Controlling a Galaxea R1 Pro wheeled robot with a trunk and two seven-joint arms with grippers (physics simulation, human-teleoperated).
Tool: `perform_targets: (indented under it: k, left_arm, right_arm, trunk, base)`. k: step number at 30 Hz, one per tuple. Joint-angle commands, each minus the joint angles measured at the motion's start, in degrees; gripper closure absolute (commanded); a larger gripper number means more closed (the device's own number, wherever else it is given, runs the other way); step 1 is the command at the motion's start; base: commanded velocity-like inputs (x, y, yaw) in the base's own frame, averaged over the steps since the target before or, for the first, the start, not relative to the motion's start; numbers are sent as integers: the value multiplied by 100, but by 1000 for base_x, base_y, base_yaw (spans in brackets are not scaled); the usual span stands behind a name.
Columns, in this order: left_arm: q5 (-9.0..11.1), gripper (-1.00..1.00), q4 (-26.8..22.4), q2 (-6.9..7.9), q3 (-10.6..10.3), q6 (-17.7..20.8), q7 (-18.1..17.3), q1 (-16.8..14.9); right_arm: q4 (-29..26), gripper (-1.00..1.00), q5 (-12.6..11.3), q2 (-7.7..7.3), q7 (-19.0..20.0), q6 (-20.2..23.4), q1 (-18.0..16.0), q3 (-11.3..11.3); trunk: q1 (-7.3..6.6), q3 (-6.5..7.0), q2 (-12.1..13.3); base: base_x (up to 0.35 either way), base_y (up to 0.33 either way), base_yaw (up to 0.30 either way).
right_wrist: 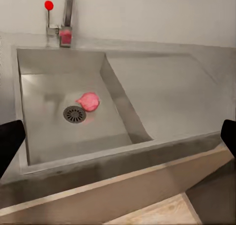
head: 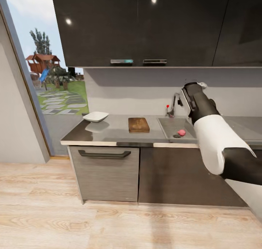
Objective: In the kitchen, take the Vidalia onion out of the sink, dice it on the chopping board with the paring knife, put the diced onion into the bowl on the countertop, then place both the paring knife and the chopping board into the sink.
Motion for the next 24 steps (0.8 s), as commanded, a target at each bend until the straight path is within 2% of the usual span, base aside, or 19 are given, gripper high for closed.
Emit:
perform_targets:
  k: [1,6,9,11,19,24]
  left_arm:
    - [-1,-100,-1,0,0,-14,12,-2]
    - [-4,-100,-1,20,11,-14,12,-2]
    - [-3,-100,34,34,6,-1,12,-2]
    - [-2,-100,123,36,3,3,12,-2]
    - [-16,-100,974,28,-15,18,12,-2]
    - [-18,-100,1395,39,-26,13,8,-2]
  right_arm:
    - [122,-100,41,3,19,23,-101,-1]
    - [655,-100,27,8,29,-148,-684,-1]
    - [775,-100,15,14,42,-207,-799,-1]
    - [858,-100,12,17,47,-222,-827,-1]
    - [1588,-100,15,4,56,-175,-875,30]
    - [1787,-100,12,-26,55,-25,-877,40]
  trunk:
    - [0,-7,-3]
    - [0,-7,-3]
    - [0,-7,-3]
    - [0,-7,-3]
    - [0,-7,-3]
    - [0,-7,-3]
  base:
    - [0,0,0]
    - [0,0,0]
    - [0,0,0]
    - [0,0,0]
    - [11,0,0]
    - [152,0,0]
